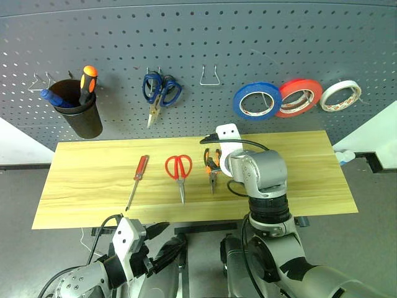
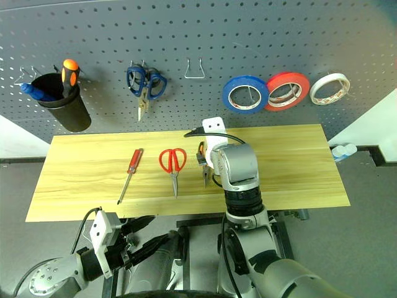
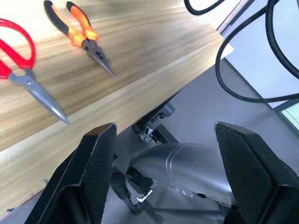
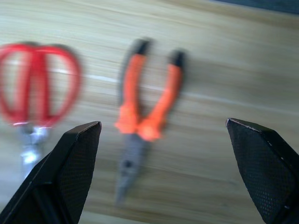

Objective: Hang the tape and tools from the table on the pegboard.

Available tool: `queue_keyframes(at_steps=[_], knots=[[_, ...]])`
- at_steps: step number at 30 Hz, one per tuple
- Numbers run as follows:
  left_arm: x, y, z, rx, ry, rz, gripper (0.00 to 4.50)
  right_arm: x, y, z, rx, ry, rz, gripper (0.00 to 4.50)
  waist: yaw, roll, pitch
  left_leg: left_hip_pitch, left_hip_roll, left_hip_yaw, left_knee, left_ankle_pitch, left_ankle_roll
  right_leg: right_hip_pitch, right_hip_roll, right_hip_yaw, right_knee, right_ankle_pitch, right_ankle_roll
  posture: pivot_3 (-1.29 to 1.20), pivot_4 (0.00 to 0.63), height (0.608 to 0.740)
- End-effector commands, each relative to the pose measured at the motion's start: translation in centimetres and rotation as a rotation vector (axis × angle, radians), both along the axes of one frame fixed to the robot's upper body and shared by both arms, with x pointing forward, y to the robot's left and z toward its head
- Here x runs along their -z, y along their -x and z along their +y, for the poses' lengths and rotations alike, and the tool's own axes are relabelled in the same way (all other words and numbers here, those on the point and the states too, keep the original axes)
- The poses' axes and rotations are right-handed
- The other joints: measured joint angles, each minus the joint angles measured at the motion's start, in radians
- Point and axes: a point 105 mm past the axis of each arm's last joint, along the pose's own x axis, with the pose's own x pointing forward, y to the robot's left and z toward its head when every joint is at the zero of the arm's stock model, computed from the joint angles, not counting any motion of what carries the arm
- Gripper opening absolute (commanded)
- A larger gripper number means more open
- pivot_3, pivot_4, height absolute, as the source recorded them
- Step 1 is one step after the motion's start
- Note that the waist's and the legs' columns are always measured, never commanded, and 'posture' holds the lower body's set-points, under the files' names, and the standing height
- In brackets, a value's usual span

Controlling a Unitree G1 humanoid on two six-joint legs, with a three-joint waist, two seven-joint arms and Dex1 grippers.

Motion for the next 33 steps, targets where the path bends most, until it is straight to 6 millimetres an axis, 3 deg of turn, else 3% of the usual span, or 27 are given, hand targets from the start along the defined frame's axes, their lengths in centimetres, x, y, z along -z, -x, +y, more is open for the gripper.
queue_keyframes(at_steps=[1,9,15,33], knots=[[-0.5,0.6,-0.3,0.008,0.011,-0.016,3.51,-0.2,1.1,5.4,-0.08,-0.119,0.001,4.48,-0.006,0.0,0.0,0.0,0.0,0.001,0.0,0.0,0.0,0.001,0.0,0.001,0.002,0.0,0.0,-0.11,0.299,0.68],[-0.6,1.1,-0.5,0.009,0.013,-0.004,3.51,0.5,-0.1,6.1,-0.033,-0.108,-0.005,4.48,-0.006,0.0,0.0,0.0,0.001,0.002,0.003,0.001,-0.001,-0.001,0.0,0.002,0.007,-0.001,-0.001,-0.11,0.317,0.68],[-0.8,1.6,-0.4,0.004,0.009,0.004,3.51,0.8,0.3,7.9,-0.06,-0.13,0.004,4.48,-0.006,0.0,0.0,0.0,0.001,0.002,0.002,0.001,-0.001,-0.001,0.0,0.002,0.008,-0.001,-0.001,-0.09,0.329,0.68],[-1.1,3.0,-0.7,-0.04,0.014,0.029,3.51,1.1,0.5,10.1,-0.119,-0.135,0.01,4.48,-0.002,0.0,0.002,-0.002,0.002,0.002,0.003,0.001,-0.001,-0.001,0.0,0.002,0.007,-0.001,-0.002,-0.07,0.363,0.68]])
